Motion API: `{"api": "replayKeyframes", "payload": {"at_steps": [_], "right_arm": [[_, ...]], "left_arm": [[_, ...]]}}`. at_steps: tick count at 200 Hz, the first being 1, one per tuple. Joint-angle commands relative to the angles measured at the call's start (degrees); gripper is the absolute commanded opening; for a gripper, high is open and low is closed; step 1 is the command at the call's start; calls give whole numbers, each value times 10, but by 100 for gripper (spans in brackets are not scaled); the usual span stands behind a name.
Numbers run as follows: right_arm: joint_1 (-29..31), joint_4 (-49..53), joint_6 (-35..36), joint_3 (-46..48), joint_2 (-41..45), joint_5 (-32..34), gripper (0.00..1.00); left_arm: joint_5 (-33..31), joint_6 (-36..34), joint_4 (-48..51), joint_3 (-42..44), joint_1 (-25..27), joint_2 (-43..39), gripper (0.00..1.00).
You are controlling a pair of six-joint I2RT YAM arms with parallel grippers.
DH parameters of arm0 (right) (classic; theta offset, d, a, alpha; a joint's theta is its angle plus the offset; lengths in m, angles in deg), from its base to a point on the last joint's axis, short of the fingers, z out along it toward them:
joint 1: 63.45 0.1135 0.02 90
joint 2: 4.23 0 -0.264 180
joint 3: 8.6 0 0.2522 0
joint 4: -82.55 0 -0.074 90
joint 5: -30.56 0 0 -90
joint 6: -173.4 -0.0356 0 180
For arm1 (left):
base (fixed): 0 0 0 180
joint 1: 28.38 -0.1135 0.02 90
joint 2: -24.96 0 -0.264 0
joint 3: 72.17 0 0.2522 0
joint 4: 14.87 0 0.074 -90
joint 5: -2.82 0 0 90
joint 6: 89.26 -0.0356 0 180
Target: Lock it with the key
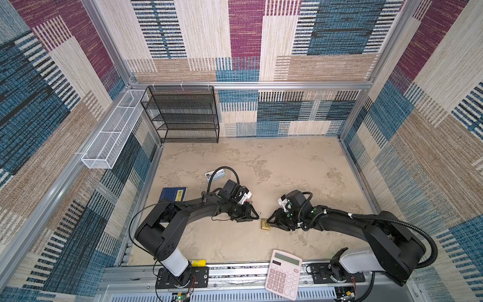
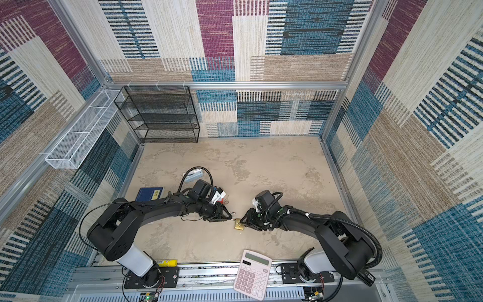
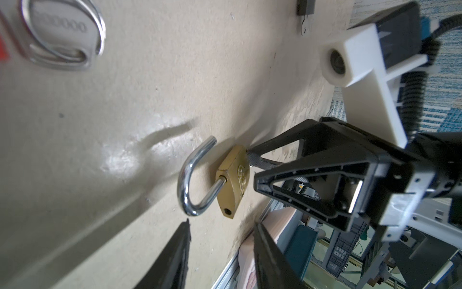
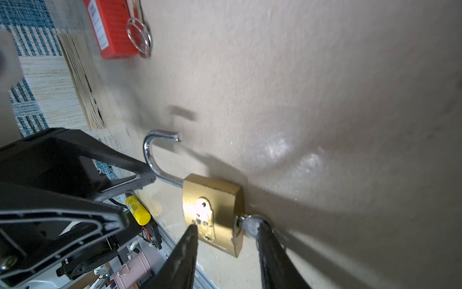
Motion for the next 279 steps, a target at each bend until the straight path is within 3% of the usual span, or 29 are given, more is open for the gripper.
{"api": "replayKeyframes", "payload": {"at_steps": [1,161,279], "right_arm": [[1,0,-3,3,-4,-1,43],[1,5,3,-4,-13,0,42],[1,5,5,-1,-15,0,41]], "left_arm": [[-14,10,1,-7,0,0,44],[-41,-3,42,-45,4,30,46],[-21,-19,51,-80,3,70,47]]}}
